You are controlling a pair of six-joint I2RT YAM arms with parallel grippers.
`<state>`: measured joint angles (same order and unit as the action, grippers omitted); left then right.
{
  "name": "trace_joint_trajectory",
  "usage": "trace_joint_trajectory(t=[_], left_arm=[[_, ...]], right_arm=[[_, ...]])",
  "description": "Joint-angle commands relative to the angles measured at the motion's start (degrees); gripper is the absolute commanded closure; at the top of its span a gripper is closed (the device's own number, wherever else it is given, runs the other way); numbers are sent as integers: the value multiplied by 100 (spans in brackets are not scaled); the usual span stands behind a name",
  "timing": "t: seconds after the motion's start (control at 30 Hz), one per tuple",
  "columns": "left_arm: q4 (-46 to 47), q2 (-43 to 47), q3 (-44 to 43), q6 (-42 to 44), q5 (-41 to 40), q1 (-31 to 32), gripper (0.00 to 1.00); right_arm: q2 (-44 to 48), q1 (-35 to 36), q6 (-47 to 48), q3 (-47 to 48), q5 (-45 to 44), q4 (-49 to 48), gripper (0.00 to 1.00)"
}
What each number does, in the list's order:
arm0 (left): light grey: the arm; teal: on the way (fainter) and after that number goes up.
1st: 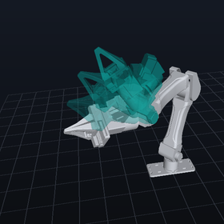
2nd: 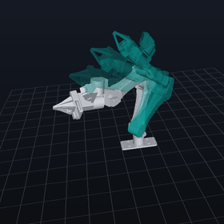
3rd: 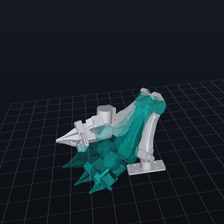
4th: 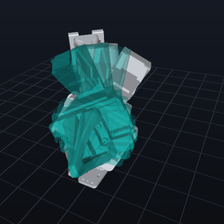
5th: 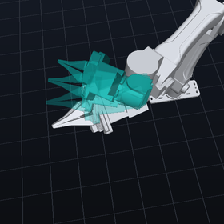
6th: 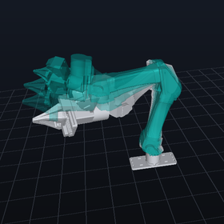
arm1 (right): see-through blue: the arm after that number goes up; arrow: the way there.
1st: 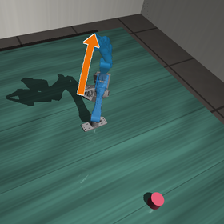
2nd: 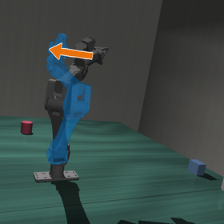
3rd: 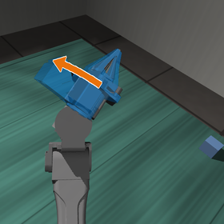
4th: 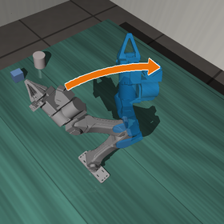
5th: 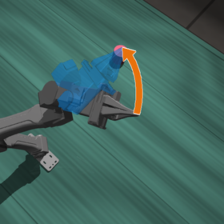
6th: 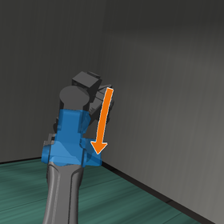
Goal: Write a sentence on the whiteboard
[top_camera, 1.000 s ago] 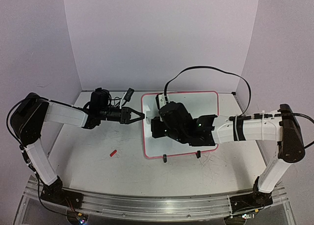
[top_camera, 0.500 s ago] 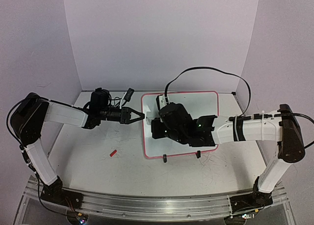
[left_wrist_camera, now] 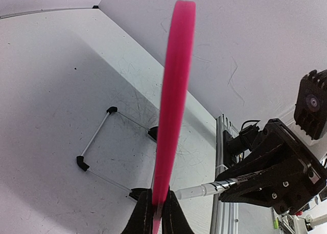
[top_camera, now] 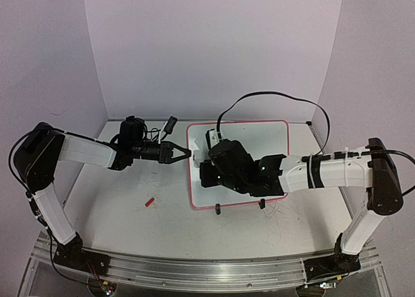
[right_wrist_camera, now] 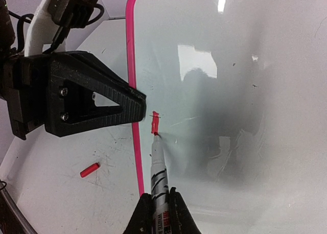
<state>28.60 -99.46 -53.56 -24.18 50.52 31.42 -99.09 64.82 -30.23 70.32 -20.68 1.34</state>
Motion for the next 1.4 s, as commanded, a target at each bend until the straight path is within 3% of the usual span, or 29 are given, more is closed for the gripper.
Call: trace_joint_trajectory(t=[0.0, 0.83, 1.37], left_arm=[[159, 41, -121, -148, 357, 23, 100], [163, 23, -127, -148, 373, 66, 100], [162, 27, -124, -147, 372, 68, 100]], right_arm=[[-161, -4, -92, -88, -46, 156, 100], [-224, 94, -333, -228, 22, 191, 100], [69, 84, -588, -382, -721, 355, 100]])
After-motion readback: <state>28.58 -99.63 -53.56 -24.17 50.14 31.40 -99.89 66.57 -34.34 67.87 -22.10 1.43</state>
